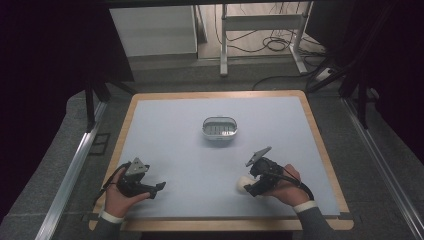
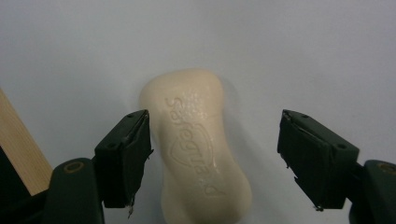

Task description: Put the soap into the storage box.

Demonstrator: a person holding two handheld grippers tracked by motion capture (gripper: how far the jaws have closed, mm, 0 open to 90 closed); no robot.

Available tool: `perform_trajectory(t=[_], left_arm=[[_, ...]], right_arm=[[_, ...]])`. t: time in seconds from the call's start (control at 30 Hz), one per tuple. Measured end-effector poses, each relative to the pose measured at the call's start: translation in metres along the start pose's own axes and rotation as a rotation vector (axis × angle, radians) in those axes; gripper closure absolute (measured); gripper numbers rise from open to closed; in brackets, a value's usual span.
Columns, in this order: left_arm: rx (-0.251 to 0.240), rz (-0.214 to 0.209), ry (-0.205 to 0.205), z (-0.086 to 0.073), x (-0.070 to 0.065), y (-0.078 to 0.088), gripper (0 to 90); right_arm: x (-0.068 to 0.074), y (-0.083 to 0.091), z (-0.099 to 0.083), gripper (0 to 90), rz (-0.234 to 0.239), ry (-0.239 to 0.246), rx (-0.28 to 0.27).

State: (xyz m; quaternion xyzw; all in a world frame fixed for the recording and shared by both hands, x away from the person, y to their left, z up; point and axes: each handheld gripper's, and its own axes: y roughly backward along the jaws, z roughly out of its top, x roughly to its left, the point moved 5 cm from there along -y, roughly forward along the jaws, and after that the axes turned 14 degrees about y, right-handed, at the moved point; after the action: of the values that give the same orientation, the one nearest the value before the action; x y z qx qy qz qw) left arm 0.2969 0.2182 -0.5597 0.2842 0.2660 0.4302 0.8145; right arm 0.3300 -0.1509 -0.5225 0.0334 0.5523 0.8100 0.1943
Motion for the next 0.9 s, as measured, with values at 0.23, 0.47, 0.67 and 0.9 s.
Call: perform_trajectory(t=[0.23,0.47,0.67,0.9], left_arm=[[-0.001,0.0,-0.008,0.0,0.0,-0.001,11.4],[-0.003,0.001,-0.008,0.0,0.0,0.0,11.4],[0.001,0.001,-0.01,-0.001,0.0,-0.001,11.4],[0.004,0.003,-0.013,-0.001,0.0,-0.001,11.4]], right_arm=[[0.009,-0.012,0.0,30.2,0.035,0.076,0.092],[0.011,-0.02,-0.002,41.3,0.045,0.126,0.165],[0.011,-0.021,0.001,49.1,0.043,0.145,0.187],[0.007,-0.016,0.004,49.3,0.027,0.139,0.175]])
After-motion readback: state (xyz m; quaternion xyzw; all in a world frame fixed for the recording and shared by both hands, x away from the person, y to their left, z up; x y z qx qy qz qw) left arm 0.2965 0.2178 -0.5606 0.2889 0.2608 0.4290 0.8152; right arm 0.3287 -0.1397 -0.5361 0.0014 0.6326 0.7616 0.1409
